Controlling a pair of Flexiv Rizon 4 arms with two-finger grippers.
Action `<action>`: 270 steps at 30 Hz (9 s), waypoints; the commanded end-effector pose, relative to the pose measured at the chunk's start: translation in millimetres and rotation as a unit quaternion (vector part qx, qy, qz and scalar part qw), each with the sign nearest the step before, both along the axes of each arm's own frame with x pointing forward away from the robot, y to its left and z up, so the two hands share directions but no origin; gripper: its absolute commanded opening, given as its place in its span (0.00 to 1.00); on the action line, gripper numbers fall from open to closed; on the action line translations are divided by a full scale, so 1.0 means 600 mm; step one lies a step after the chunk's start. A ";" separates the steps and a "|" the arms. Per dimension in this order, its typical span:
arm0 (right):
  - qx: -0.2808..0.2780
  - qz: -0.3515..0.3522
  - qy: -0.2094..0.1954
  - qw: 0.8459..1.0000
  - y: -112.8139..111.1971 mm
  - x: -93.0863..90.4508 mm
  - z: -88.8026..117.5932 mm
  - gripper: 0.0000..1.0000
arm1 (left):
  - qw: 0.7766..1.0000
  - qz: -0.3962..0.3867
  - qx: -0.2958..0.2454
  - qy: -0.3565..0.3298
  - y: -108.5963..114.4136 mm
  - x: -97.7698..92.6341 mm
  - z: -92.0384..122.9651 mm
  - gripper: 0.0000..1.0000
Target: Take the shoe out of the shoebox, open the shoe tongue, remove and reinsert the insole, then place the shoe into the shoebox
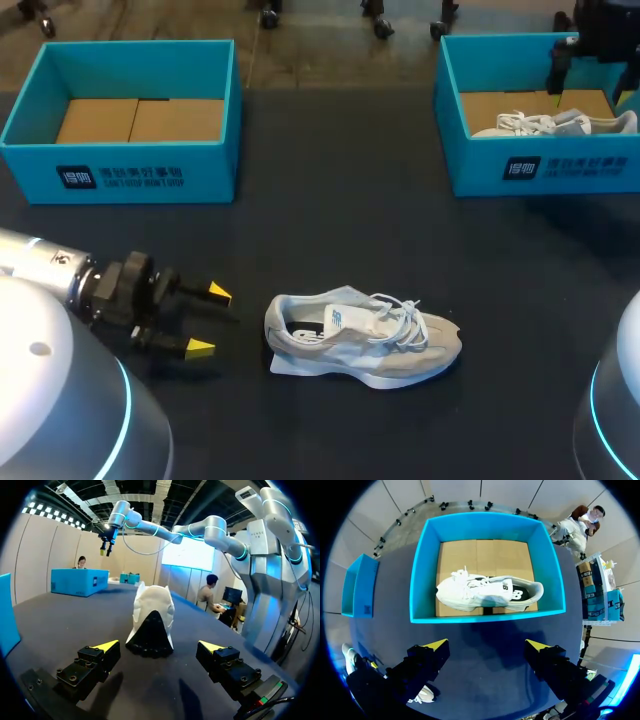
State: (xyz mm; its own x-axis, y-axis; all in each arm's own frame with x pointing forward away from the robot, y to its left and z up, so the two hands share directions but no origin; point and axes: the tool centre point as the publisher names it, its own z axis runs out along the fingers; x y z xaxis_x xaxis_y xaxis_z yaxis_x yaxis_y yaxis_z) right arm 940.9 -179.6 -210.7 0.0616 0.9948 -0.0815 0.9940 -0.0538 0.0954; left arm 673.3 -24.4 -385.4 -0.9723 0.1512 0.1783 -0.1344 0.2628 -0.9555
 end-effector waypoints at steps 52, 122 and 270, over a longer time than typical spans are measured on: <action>0.000 0.000 0.000 1.000 0.000 -0.001 0.000 1.00 | 0.998 0.058 -0.023 -0.031 -0.126 0.011 -0.053 1.00; 0.000 0.000 0.000 1.000 0.000 -0.001 0.000 1.00 | 0.998 0.044 -0.039 -0.031 -0.192 -0.013 -0.047 1.00; 0.046 -0.190 0.065 0.979 0.529 -0.375 0.006 1.00 | 0.998 0.029 -0.051 -0.033 -0.204 -0.009 -0.060 0.00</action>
